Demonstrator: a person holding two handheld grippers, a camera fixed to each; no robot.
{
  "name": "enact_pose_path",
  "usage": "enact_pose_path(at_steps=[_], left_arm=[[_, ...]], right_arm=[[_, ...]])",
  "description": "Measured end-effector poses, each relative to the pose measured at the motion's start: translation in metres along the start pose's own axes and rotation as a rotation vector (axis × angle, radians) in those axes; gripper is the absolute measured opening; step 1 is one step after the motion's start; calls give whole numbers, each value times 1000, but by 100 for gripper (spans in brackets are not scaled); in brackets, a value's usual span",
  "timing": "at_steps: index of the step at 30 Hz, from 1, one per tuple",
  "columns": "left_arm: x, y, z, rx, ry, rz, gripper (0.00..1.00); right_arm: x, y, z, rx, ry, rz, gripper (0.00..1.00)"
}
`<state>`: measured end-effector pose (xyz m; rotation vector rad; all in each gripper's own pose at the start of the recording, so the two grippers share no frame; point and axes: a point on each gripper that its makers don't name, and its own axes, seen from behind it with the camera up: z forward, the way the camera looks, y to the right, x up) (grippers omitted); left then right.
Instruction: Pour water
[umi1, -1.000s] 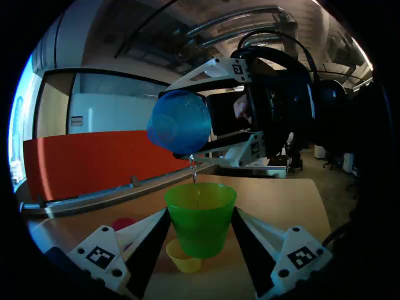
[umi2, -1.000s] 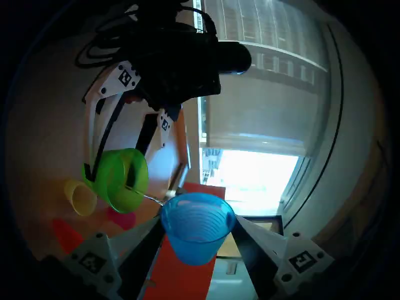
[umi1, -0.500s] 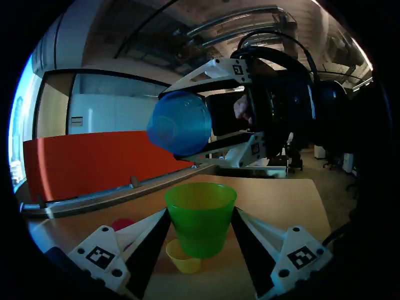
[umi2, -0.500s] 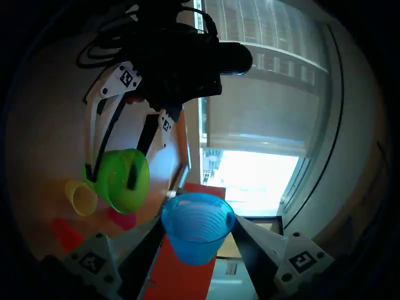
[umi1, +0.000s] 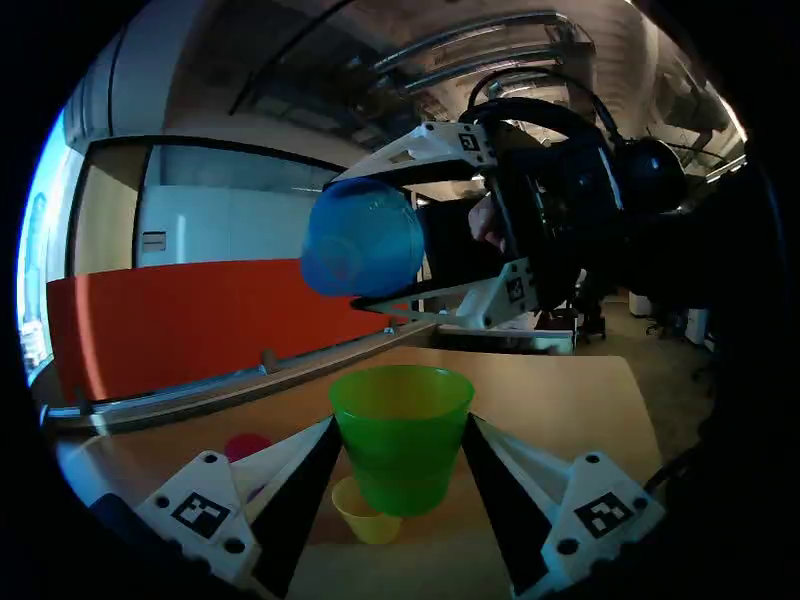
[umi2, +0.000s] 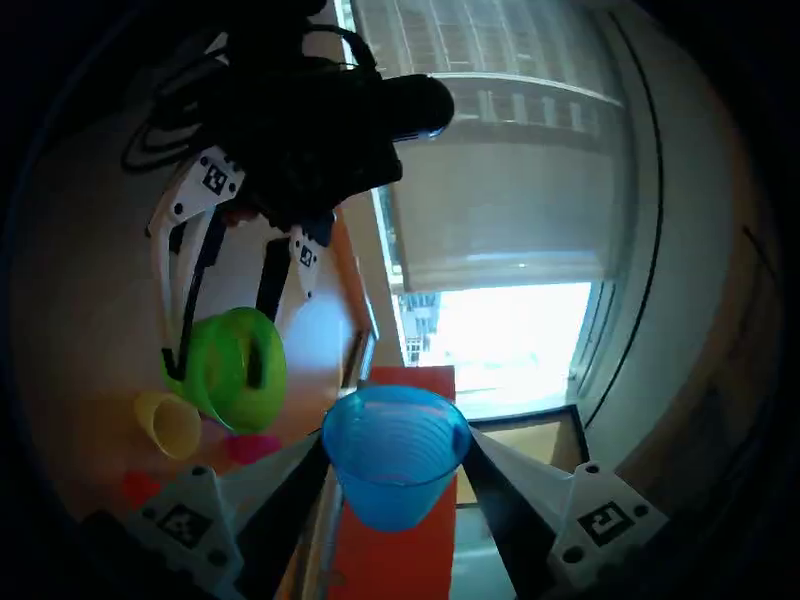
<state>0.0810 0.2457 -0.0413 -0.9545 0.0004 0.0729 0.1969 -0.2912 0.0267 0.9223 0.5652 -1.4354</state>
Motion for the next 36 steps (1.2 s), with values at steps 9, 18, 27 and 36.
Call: enact_pose_path(at_steps=[9, 18, 27, 36], left_arm=[[1, -2, -2, 6, -4, 6, 83], [3, -5, -4, 16, -4, 6, 83], [6, -5, -6, 23, -5, 10, 83], [10, -5, -7, 25, -5, 14, 83]], right_arm=[[-8, -1, -6, -25, 7, 158, 91], [-18, -3, -10, -69, -4, 389, 91], [-26, -12, -13, -89, -21, 567, 91], [-34, -19, -18, -113, -30, 824, 91]])
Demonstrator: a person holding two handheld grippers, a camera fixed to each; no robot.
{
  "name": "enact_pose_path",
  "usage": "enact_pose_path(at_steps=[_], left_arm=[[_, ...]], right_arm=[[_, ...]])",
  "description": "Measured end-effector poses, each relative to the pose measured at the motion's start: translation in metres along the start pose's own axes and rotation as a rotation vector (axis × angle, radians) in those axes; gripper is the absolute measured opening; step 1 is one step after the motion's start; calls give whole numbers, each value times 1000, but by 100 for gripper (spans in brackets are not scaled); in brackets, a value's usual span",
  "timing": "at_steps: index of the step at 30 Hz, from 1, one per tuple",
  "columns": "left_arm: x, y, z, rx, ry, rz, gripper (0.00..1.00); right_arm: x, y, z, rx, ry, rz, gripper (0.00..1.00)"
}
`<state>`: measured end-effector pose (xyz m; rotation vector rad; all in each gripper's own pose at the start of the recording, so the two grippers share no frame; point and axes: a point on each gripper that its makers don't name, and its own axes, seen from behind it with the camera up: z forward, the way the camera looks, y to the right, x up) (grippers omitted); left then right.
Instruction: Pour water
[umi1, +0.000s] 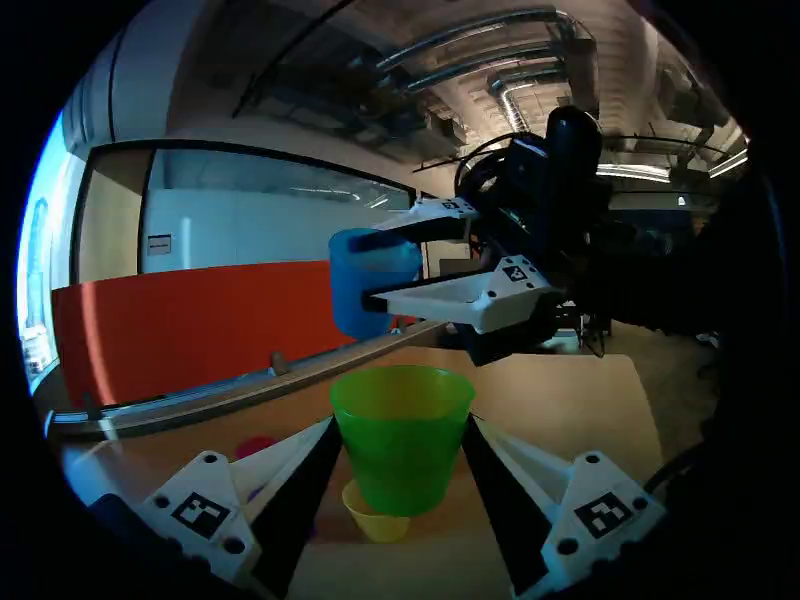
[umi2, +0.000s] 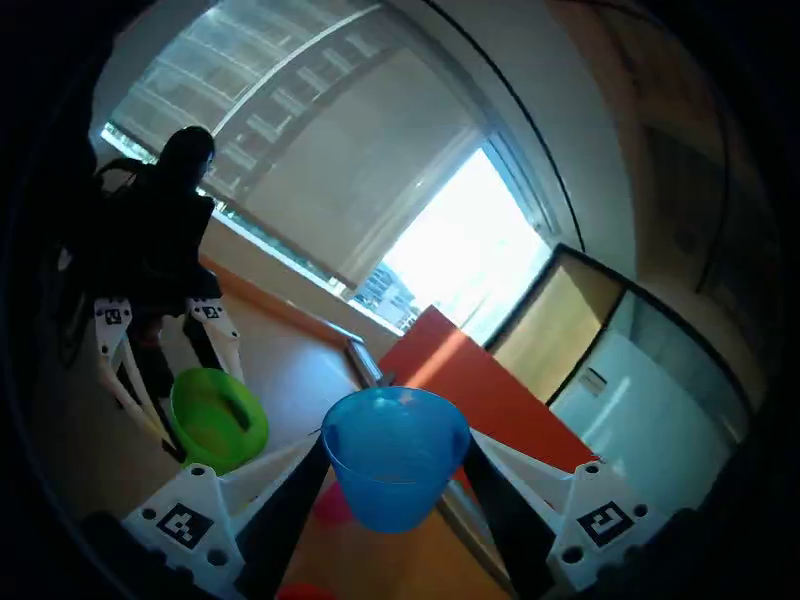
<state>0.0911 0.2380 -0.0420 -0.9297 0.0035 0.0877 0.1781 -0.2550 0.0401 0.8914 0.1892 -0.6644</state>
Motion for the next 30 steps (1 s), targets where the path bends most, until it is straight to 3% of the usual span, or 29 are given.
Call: enact_pose_path(at_steps=[4, 14, 18, 21, 30], left_arm=[[-1, 1, 0, 2, -1, 1, 83], [3, 3, -1, 4, 0, 4, 83], [5, 3, -1, 4, 3, 2, 83], [6, 2, -2, 7, 3, 2, 83], [8, -2, -2, 15, 2, -2, 83]], right_arm=[[-6, -1, -2, 0, -14, 119, 91], [-22, -13, -6, 42, -54, 498, 91], [-26, -14, -7, 51, -66, 604, 91], [-28, -12, -8, 49, -74, 637, 91], [-25, -10, -11, 45, -84, 625, 91]])
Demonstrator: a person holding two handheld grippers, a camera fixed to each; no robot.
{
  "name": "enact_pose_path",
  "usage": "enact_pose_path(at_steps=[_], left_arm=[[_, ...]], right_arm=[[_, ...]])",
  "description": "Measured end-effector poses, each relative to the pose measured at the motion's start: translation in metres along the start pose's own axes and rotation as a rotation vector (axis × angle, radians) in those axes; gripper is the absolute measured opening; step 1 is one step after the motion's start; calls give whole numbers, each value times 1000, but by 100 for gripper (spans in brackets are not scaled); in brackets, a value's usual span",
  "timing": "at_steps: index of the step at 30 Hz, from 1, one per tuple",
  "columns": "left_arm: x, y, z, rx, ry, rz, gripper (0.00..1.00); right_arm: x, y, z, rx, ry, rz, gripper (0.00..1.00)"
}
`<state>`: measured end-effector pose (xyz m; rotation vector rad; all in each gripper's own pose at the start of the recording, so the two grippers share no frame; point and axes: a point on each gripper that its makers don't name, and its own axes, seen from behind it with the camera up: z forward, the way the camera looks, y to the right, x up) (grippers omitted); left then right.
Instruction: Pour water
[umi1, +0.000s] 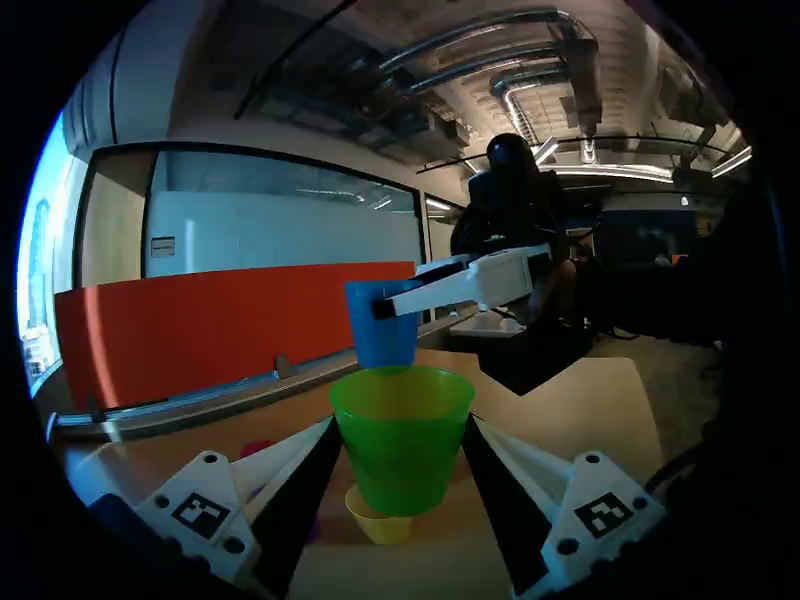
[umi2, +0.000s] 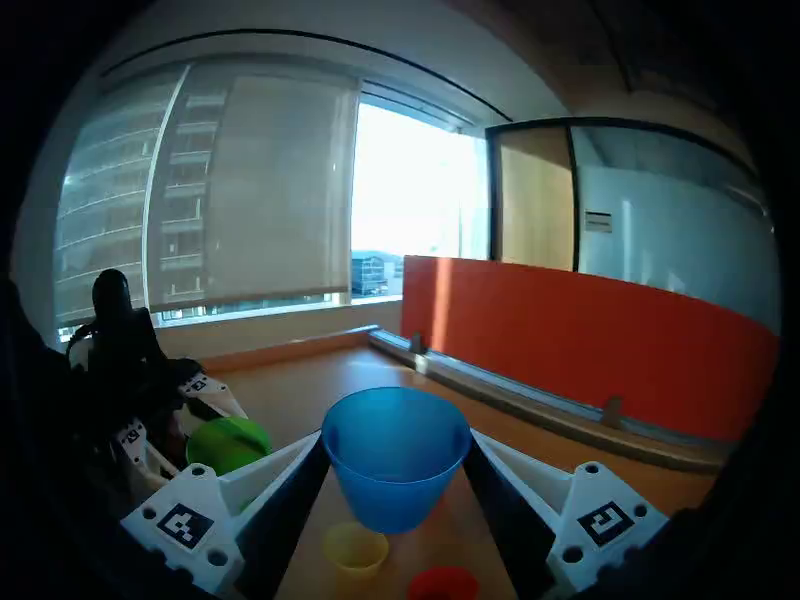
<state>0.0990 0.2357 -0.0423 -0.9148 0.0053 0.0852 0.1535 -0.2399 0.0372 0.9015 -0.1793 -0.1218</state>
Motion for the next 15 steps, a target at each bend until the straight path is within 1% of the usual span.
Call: enact_pose_path(at_steps=[8, 15], left_arm=[[-2, -6, -2, 15, -19, -13, 83], [-11, -12, -5, 24, -56, -4, 83]], right_arm=[[-9, 1, -3, -2, -23, 5, 91], [-25, 2, -7, -2, -55, -4, 91]])
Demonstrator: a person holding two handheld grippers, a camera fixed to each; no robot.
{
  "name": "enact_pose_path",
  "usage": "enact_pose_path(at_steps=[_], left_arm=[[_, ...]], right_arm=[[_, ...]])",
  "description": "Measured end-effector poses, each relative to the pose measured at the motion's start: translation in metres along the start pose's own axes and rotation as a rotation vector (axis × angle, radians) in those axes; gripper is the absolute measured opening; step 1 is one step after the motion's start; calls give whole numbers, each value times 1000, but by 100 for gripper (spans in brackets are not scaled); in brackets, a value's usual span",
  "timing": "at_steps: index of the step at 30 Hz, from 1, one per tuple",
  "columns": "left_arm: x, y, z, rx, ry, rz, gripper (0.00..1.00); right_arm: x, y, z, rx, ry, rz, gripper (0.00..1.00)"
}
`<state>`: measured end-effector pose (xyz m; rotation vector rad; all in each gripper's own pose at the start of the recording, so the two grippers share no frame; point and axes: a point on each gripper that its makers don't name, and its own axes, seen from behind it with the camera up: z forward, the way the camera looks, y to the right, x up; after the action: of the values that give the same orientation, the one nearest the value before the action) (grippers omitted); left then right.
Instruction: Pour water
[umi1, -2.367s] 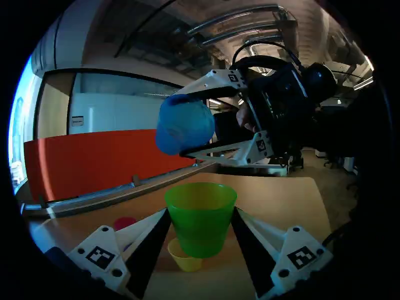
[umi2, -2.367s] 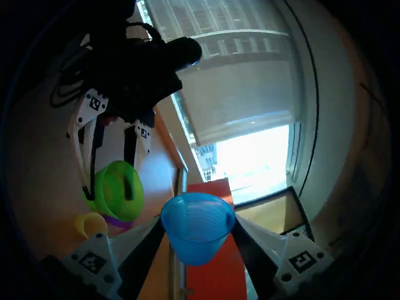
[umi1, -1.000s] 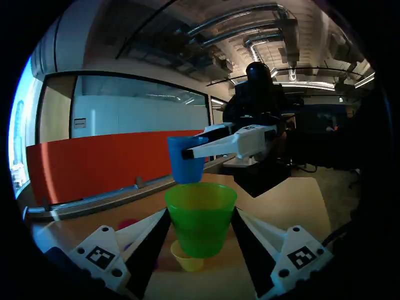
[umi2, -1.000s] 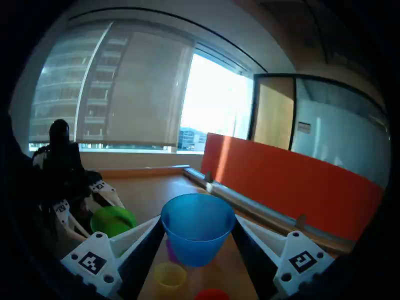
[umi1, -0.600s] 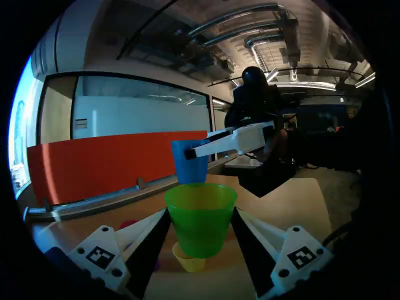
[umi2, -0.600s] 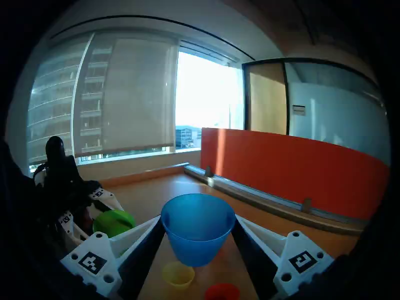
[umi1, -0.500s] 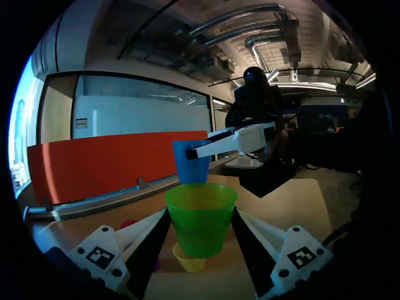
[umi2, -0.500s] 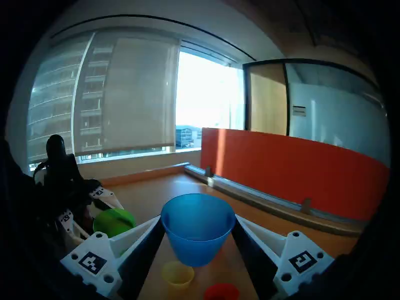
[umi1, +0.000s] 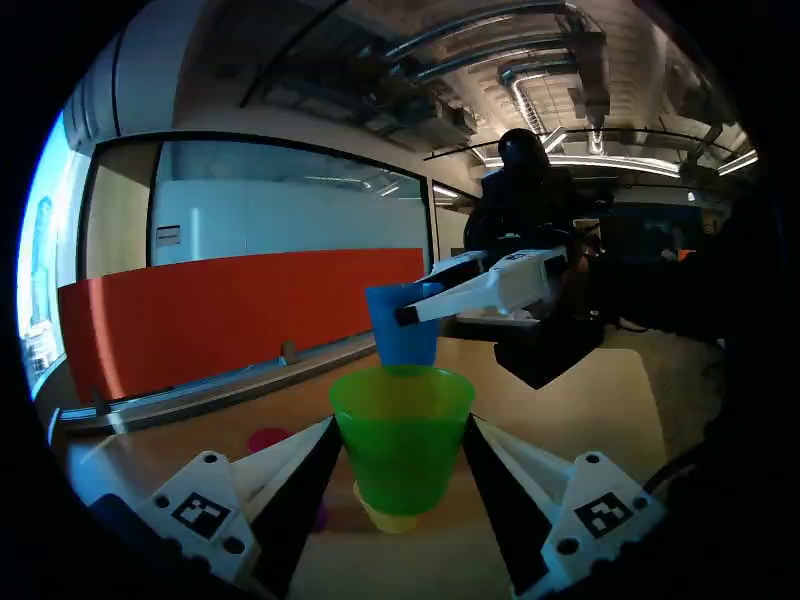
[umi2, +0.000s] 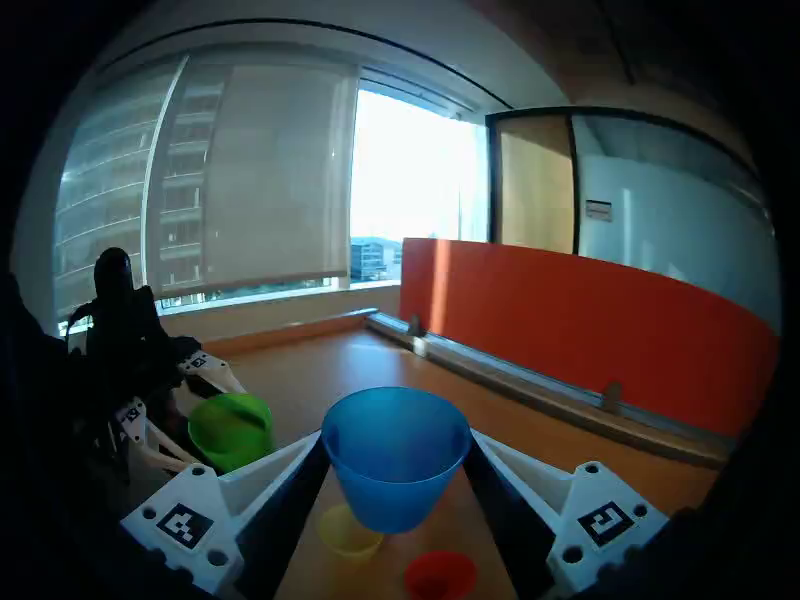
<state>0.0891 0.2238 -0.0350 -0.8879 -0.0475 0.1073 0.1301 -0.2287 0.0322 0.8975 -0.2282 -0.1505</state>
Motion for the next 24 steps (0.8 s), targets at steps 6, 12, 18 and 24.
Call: enact_pose_path(at_steps=[6, 12, 18, 24], left_arm=[[-10, -2, -2, -2, -32, 5, 83], [-23, -6, -3, 4, -72, 8, 83], [-38, -8, -5, 1, -117, 18, 83], [-53, -8, -6, -3, -164, 29, 83]], right_arm=[[-13, 0, -4, 2, -23, -16, 91], [-25, -2, -7, 11, -43, -22, 91], [-37, -4, -11, 20, -62, -33, 91], [-51, -8, -15, 35, -83, -33, 91]])
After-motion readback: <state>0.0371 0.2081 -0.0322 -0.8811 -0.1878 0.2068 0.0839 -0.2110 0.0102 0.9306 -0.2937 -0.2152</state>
